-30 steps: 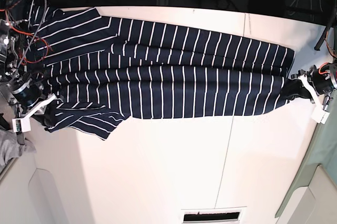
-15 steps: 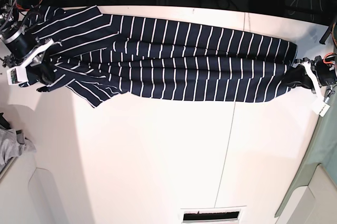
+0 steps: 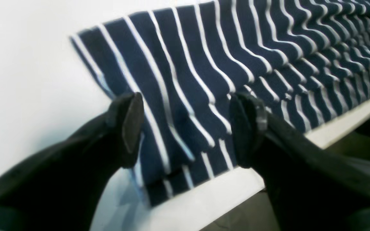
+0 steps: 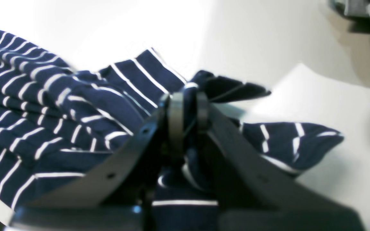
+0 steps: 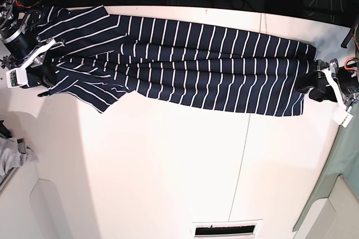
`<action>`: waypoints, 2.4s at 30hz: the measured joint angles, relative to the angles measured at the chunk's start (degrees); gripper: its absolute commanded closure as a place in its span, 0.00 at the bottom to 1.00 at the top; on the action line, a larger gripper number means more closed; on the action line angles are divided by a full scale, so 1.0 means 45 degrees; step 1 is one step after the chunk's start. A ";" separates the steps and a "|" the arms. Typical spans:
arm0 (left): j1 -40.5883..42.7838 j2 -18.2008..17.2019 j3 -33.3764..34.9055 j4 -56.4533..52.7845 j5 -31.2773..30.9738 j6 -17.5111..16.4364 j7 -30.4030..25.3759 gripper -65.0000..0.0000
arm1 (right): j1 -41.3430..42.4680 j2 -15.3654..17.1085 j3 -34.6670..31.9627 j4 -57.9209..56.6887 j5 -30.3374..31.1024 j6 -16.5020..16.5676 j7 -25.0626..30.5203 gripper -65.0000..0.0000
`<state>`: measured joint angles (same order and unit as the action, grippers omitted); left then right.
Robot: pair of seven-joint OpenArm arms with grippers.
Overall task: Layout the t-shirt on the table in an organized manner, then fold the t-shirt properly
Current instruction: 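Lay the hem fold down and regrasp the shirt ends with both grippers, then fold the shirt strip again with both grippers, pressing it flat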
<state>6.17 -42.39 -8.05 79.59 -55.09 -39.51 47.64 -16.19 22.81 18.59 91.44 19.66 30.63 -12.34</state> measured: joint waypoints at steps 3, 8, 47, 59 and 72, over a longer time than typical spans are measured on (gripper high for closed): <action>0.0000 0.0097 0.0000 -0.0005 0.1268 0.0452 -0.1326 0.33 | 0.0000 -0.0005 0.0000 0.0000 -0.0049 0.0000 0.0005 1.00; -0.1020 0.1137 -0.0010 -0.0758 0.2550 0.2045 -0.1554 0.33 | 0.0000 0.0000 0.0000 0.0000 -0.0087 0.0005 -0.0024 1.00; -0.4609 0.1661 -0.0034 -0.5042 0.1535 0.0253 0.0670 1.00 | 0.0034 0.0010 0.0253 0.0000 0.0452 0.0010 -0.0291 1.00; -0.0583 -0.0214 0.0010 -0.0311 -0.0525 -0.0005 0.1671 1.00 | -0.0015 0.0044 0.1797 0.0000 0.2409 0.0389 -0.1341 1.00; 0.1059 -0.0160 0.0029 0.0053 -0.0486 -0.0005 0.1520 0.98 | -0.1914 -0.0136 0.1851 0.0015 0.3011 0.0437 -0.1418 1.00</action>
<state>10.94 -43.11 -7.92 79.83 -57.28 -39.53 54.48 -24.80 22.20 26.92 91.50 33.21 32.60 -18.72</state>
